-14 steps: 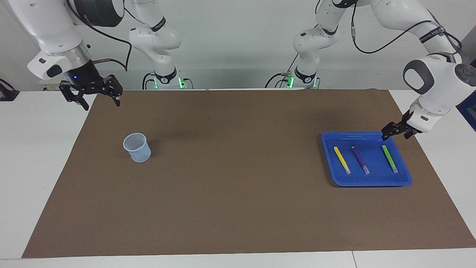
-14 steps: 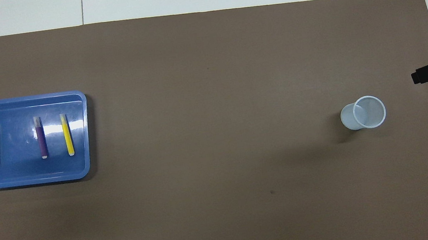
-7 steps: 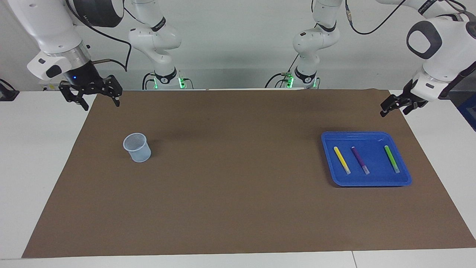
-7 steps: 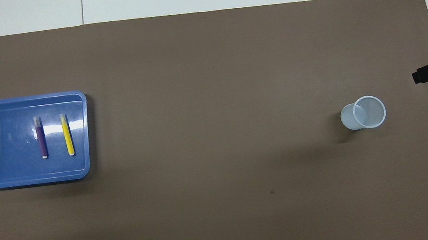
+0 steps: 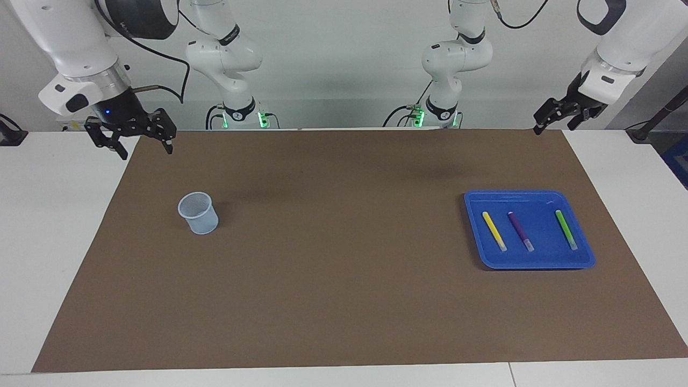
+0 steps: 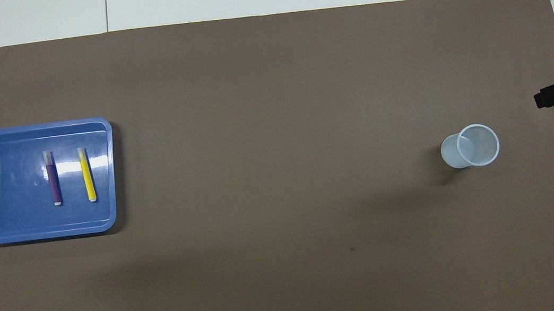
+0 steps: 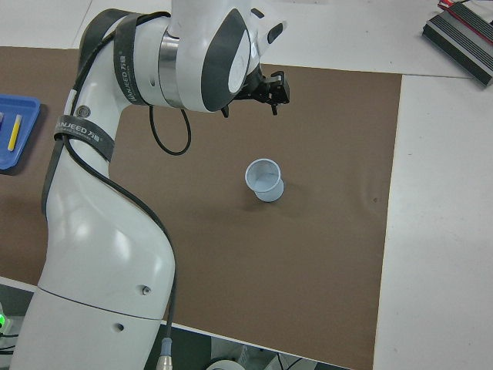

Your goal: Right arm passes pens to left for tray arrangement

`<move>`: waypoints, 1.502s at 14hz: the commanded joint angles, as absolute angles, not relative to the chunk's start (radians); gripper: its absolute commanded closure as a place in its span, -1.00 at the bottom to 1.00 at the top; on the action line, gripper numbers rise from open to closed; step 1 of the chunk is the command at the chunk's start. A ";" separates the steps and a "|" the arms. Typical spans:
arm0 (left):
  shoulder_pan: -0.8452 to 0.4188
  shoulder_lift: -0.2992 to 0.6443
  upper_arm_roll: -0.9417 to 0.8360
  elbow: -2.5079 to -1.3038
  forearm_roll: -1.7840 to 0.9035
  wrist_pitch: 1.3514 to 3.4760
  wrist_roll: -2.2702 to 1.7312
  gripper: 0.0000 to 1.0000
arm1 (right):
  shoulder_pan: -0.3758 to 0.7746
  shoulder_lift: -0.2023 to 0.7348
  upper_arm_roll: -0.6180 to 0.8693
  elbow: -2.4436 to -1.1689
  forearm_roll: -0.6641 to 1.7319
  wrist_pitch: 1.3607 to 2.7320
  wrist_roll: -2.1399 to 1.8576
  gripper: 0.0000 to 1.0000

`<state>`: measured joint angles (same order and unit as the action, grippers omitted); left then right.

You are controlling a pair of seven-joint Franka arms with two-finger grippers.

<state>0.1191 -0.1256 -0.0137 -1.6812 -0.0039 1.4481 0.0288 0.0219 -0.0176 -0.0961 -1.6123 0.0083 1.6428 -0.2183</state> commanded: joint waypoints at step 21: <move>-0.006 0.006 0.034 -1.539 -0.008 1.434 0.026 -1.00 | 0.021 -0.009 -0.104 -1.598 -0.014 1.643 -0.198 -1.00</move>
